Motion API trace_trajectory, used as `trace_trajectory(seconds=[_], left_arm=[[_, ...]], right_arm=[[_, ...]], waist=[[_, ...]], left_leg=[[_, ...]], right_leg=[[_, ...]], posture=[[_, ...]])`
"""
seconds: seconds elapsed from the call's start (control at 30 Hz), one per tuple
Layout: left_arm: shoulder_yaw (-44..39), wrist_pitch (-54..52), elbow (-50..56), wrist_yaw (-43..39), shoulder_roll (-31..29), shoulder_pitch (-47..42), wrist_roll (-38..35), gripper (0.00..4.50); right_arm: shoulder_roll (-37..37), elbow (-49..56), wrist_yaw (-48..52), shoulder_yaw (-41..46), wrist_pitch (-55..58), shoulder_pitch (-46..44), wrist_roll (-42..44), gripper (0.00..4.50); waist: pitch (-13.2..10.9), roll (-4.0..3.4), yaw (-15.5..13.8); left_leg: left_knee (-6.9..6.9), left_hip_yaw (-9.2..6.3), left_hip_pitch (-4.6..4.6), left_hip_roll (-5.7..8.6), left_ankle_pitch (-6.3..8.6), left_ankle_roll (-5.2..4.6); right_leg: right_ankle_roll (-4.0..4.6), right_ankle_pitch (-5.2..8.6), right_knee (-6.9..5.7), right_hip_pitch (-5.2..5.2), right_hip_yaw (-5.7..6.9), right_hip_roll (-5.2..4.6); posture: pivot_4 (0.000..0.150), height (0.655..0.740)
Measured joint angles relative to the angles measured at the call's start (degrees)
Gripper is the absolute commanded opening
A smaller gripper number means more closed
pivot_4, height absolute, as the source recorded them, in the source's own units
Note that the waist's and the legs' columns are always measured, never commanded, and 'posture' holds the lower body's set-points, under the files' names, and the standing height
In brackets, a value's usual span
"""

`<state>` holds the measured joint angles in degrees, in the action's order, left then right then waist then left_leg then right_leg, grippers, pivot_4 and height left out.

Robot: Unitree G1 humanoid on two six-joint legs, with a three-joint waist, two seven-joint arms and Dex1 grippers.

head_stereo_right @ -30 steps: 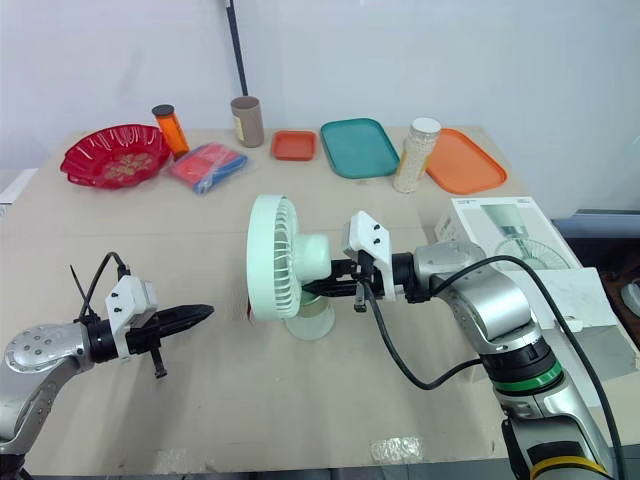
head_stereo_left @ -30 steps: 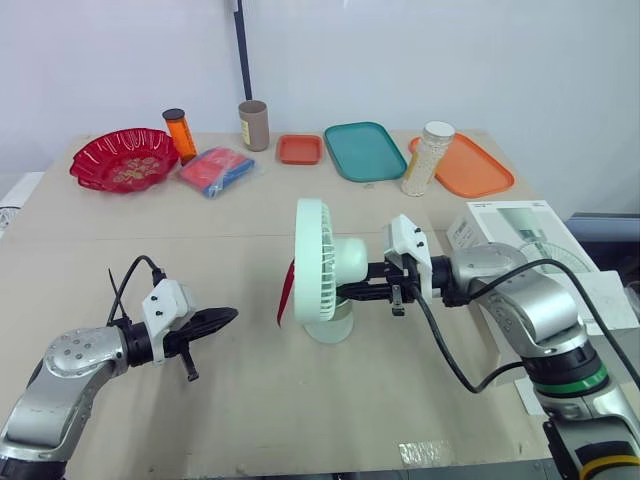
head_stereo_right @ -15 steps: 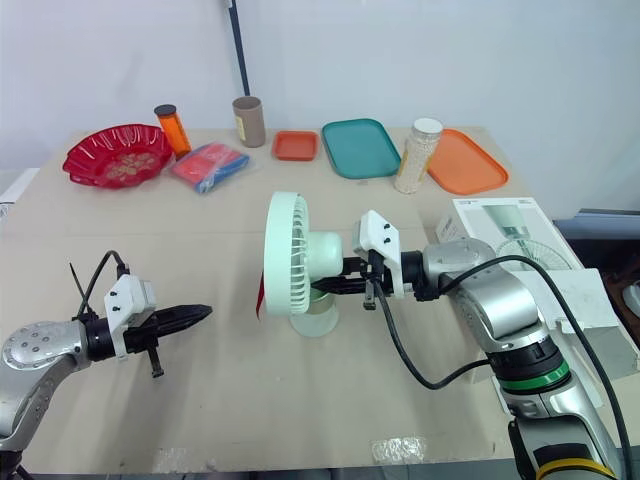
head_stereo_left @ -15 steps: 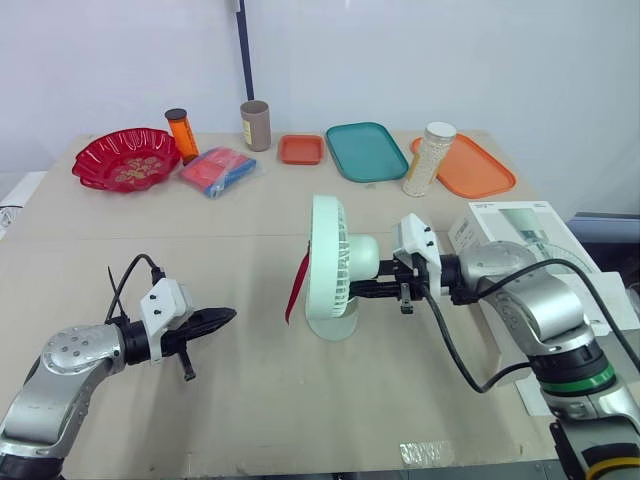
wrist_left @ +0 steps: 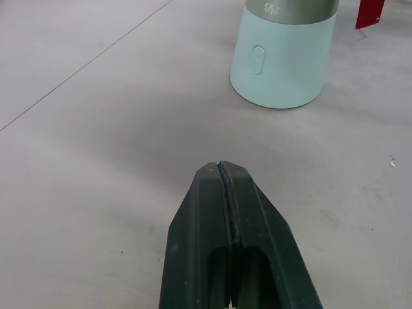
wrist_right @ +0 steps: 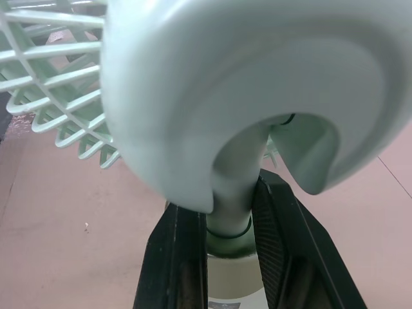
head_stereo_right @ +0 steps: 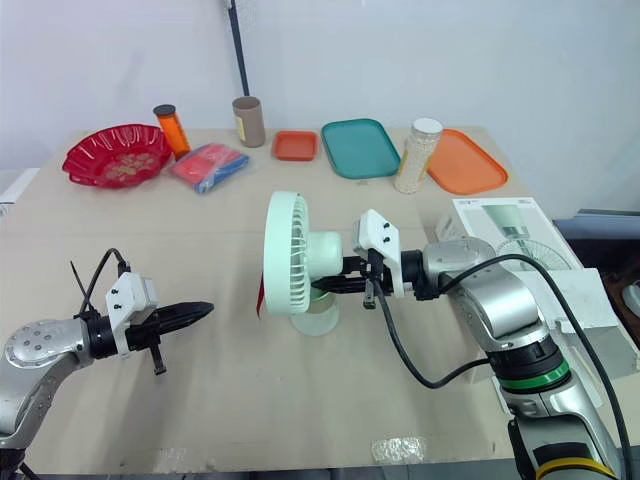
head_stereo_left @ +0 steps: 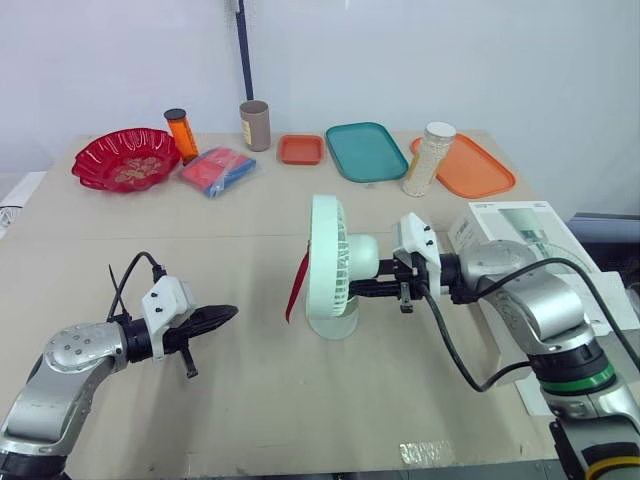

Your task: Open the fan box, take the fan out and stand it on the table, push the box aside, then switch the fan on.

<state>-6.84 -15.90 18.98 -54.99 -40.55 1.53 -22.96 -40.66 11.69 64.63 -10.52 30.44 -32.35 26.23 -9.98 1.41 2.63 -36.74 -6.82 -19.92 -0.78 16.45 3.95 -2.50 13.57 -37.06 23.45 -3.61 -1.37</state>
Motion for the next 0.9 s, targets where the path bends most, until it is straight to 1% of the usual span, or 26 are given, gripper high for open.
trace_trajectory(seconds=[0.2, 0.37, 0.6, 0.9], left_arm=[[-0.2, 0.0, 0.0, 0.0, -0.2, 0.5, 0.0, 0.01], [0.3, 0.0, 0.0, 0.6, 0.5, 0.0, 0.0, 0.01], [0.9, 0.0, -0.3, 0.4, 0.6, -1.3, 0.0, 0.01], [0.9, 0.0, -0.4, -0.4, 0.6, -1.5, 0.0, 0.01]], right_arm=[[-2.3, 0.6, 0.2, 2.0, 4.3, -0.6, 1.8, 0.40], [-2.1, 1.9, -0.8, 3.1, 6.7, -1.4, 3.0, 0.40], [-1.5, 2.2, -1.5, 3.2, 6.2, 0.6, 2.6, 0.40], [-0.9, 2.0, -1.3, 3.2, 2.2, 2.1, 0.6, 0.40]], waist=[[0.0, -0.02, 0.0], [0.0, -0.05, 0.0], [-0.1, -0.06, 0.0], [0.0, -0.06, 0.1]], left_leg=[[0.00, -0.01, -0.05, 0.01, 0.00, 0.00], [0.00, 0.00, -0.05, 0.00, 0.00, -0.01], [0.00, 0.00, -0.07, 0.01, 0.00, -0.01], [-0.01, 0.00, -0.01, 0.00, 0.00, -0.01]], right_leg=[[0.00, 0.00, 0.01, 0.02, 0.01, -0.02], [0.00, 0.00, 0.01, 0.03, 0.00, 0.00], [-0.01, 0.00, 0.01, 0.03, 0.00, -0.01], [0.00, 0.00, 0.00, 0.00, 0.00, 0.01]], posture=[[0.150, 0.7400], [0.150, 0.7400], [0.150, 0.7400], [0.150, 0.7400]])
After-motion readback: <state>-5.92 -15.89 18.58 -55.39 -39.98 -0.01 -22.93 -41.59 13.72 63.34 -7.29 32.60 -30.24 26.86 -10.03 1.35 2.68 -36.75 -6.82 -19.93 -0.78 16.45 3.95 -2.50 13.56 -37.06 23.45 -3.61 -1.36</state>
